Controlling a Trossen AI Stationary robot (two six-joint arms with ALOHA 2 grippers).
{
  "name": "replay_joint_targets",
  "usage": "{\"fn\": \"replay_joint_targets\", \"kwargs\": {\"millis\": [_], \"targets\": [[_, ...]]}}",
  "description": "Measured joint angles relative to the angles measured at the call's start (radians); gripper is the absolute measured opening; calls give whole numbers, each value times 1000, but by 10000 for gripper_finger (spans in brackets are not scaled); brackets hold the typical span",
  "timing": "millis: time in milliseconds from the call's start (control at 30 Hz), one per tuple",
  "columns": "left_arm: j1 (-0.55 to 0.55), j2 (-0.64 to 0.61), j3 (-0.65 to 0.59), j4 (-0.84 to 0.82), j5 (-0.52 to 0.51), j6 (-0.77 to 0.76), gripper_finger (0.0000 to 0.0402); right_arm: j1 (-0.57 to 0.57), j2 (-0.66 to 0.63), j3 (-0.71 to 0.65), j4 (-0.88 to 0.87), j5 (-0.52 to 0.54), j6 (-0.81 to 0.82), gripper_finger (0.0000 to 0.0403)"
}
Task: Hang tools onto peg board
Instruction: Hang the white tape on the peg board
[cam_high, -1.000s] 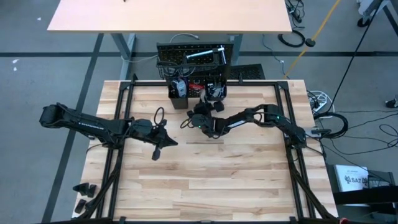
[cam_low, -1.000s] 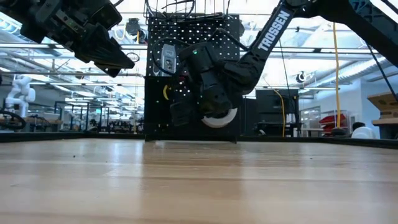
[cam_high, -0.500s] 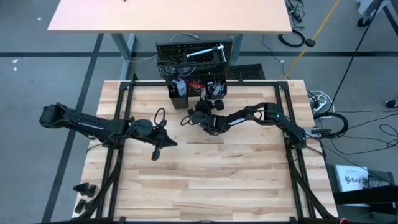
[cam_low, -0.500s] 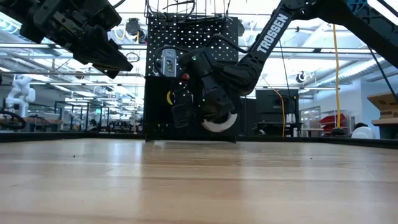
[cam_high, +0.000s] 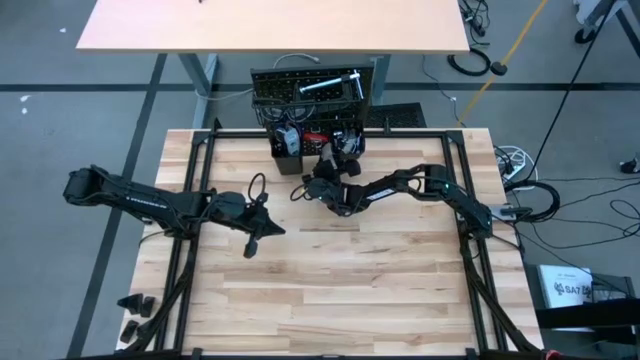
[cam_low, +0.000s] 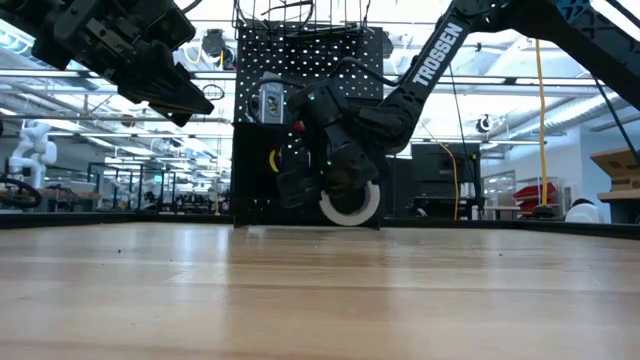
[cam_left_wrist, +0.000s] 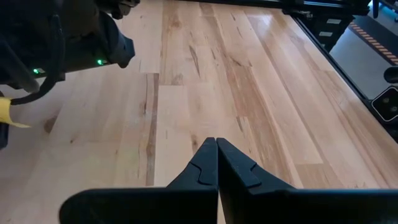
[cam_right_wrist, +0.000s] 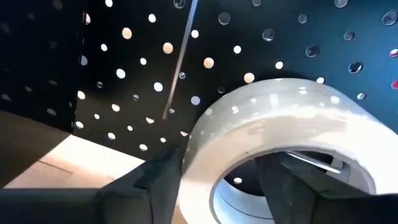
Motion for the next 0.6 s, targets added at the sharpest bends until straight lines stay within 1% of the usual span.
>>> {"fn": "replay_joint_targets", "kwargs": {"millis": [167, 400, 600], "targets": [[0, 0, 0, 0, 0, 0, 0, 1, 0, 0, -30, -2, 0, 206], [-2, 0, 0, 0, 0, 0, 0, 3, -2, 0, -81, -49, 0, 207], [-2, 0, 0, 0, 0, 0, 0, 11, -2, 0, -104, -22, -4, 208]]}}
